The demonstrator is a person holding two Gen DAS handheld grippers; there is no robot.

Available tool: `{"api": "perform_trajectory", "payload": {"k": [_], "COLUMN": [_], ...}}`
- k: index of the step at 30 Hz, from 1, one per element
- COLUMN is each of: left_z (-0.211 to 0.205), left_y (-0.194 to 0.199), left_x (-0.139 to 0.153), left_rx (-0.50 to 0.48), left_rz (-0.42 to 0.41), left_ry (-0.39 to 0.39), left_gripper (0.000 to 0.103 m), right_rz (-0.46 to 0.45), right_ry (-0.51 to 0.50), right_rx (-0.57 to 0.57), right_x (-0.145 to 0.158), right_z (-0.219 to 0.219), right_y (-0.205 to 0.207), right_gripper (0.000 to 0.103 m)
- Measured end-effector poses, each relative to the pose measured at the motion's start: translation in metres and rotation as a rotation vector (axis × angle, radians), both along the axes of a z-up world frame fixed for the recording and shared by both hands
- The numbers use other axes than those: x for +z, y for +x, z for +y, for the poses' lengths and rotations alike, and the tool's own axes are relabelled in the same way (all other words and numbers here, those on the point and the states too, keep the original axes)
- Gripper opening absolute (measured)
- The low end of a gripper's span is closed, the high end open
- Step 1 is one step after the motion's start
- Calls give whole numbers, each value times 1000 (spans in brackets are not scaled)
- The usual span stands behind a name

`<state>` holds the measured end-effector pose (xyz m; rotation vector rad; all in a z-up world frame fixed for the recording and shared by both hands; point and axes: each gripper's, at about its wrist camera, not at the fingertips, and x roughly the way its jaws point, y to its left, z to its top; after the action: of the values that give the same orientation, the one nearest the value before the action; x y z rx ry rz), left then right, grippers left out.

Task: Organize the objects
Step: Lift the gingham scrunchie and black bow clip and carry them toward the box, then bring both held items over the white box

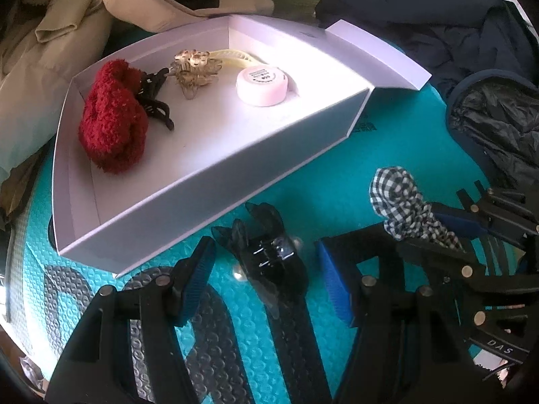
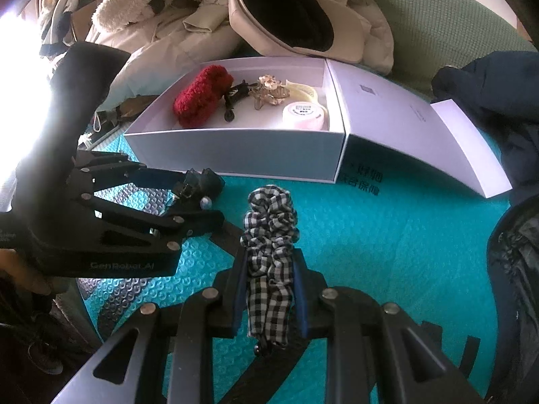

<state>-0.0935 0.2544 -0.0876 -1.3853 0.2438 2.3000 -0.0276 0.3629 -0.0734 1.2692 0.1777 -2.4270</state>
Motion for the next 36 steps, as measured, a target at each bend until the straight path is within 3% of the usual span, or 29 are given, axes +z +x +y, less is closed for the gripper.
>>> {"api": "perform_trajectory", "payload": {"k": [1, 2, 16, 36], "left_z": [1, 4, 6, -26], "left_y": [1, 3, 25, 56], "left_x": [0, 0, 15, 86], "left_rx": [-11, -26, -63, 11], "left_rz": [6, 10, -5, 139], "left_ry": [0, -9, 4, -25], "left_gripper": [44, 39, 39, 39], "right_rz": [-1, -2, 24, 151], "right_ry": [0, -1, -1, 13], "right_rx": [-2, -5, 16, 109], "right_x": [0, 0, 10, 63], "right_z": [1, 1, -4, -36], "right_y": [-1, -1, 4, 21], "right_gripper": [24, 24, 24, 24]}}
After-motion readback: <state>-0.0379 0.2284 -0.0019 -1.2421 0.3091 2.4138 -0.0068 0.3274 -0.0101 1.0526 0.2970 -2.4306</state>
